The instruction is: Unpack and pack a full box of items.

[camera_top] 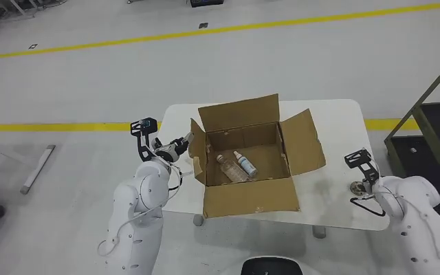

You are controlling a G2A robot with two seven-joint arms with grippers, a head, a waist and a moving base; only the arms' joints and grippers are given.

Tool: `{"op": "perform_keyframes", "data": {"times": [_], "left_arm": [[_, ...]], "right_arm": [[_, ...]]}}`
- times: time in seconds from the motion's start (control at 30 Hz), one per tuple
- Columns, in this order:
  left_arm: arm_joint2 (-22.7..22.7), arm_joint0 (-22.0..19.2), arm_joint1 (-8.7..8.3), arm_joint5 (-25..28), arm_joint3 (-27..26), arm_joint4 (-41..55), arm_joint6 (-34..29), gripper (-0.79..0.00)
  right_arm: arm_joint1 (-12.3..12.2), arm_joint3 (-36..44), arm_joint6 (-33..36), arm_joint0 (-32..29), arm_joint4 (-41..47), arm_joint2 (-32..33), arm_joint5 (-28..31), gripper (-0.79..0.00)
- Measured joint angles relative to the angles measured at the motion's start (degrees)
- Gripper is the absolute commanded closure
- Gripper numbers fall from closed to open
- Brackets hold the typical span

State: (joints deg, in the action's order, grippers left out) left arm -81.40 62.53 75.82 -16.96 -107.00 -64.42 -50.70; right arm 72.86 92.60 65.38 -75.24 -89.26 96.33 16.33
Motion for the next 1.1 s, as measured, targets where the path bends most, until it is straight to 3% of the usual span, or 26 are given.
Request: {"op": "perform_keyframes", "data": {"times": [0.03, 0.1, 0.43, 0.73, 1.1], "left_arm": [[0.0, 0.0, 0.00, 0.0, 0.0, 0.0, 0.0, -0.785], [0.0, 0.0, 0.00, 0.0, 0.0, 0.0, 0.0, -0.785], [0.0, 0.0, 0.00, 0.0, 0.0, 0.0, 0.0, -0.785], [0.0, 0.0, 0.00, 0.0, 0.0, 0.0, 0.0, -0.785], [0.0, 0.0, 0.00, 0.0, 0.0, 0.0, 0.0, -0.785]], "right_arm": [[0.0, -0.9, 0.1, 0.7, 0.3, -0.2, 0.3, -0.197], [-0.1, -3.0, 0.1, 2.1, 0.4, -0.7, 0.6, -0.219], [-0.4, -8.2, 0.7, 5.4, 1.4, -2.2, 1.0, -0.234], [-0.9, -6.0, 2.5, 4.3, 6.0, -1.2, 3.4, -0.302], [-1.4, -8.6, 2.0, 4.9, 6.6, -1.9, 2.6, -0.320]]}}
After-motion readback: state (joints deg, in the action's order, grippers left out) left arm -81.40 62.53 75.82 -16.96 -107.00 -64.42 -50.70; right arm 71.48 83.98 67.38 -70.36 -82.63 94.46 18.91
